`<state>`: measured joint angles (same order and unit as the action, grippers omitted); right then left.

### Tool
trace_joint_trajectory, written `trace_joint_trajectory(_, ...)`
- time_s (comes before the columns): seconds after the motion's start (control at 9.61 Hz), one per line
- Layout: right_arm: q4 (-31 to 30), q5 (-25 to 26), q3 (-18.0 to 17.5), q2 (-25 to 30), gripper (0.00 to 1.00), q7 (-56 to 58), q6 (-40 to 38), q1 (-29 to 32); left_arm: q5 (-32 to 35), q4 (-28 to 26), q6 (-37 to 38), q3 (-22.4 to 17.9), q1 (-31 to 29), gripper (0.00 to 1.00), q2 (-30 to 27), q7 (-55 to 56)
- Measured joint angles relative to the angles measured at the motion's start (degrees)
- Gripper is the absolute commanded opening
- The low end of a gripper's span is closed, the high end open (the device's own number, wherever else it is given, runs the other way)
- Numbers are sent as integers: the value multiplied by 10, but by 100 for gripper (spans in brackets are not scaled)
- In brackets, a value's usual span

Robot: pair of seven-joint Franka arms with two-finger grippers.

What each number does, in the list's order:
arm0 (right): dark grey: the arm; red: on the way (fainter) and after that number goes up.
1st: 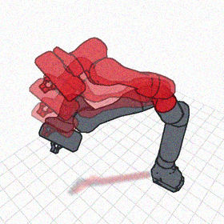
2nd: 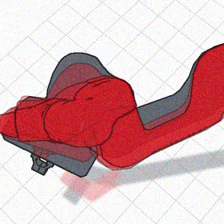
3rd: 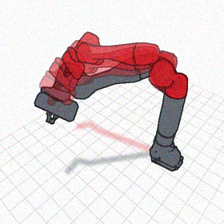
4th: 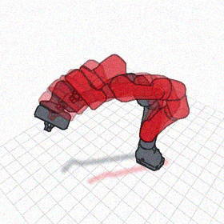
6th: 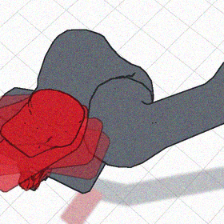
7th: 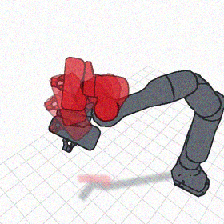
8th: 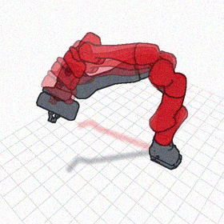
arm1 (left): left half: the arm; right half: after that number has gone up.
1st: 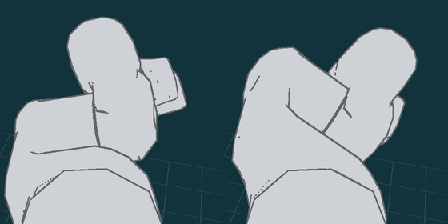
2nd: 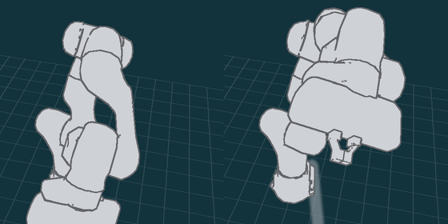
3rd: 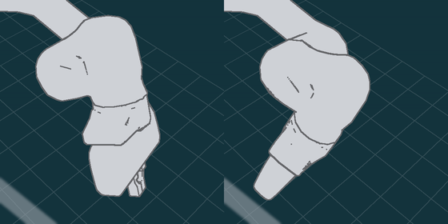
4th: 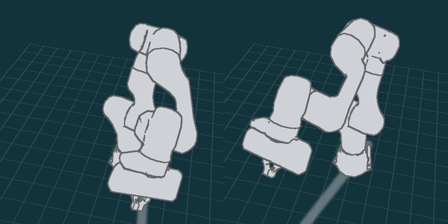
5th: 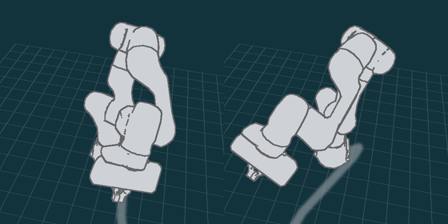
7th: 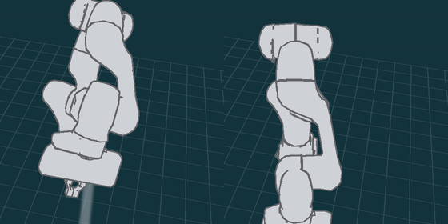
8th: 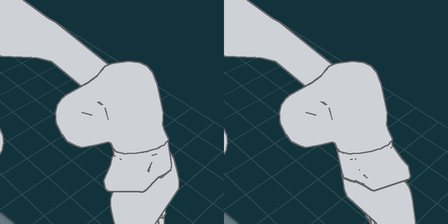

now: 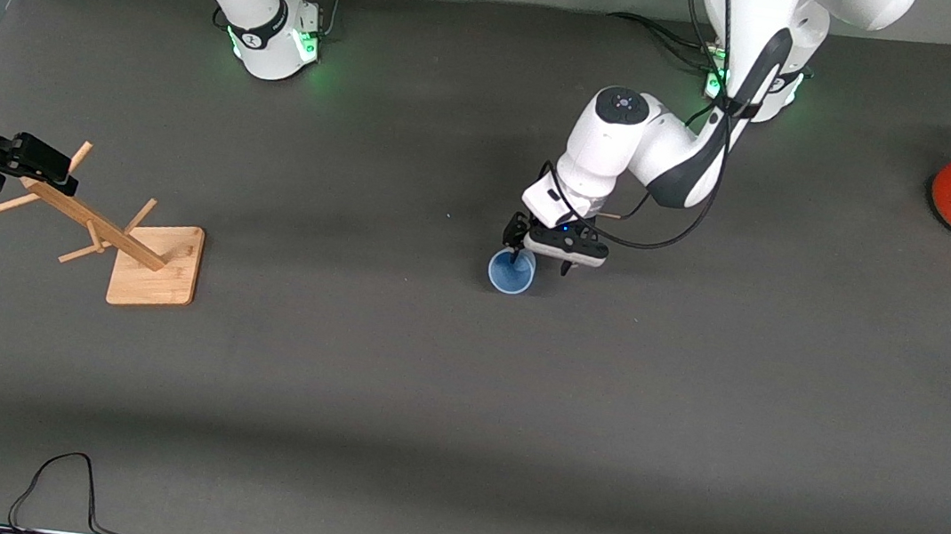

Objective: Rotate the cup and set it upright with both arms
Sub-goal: 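Lower the blue cup upright onto the table with the left gripper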

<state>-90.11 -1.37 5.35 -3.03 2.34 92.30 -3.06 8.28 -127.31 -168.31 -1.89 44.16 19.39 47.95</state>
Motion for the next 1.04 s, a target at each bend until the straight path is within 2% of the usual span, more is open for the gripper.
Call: trace_joint_trajectory(1.04,0,0,0,-2,100,0,0,0,0,-22,0,-6,2,100,-7,2)
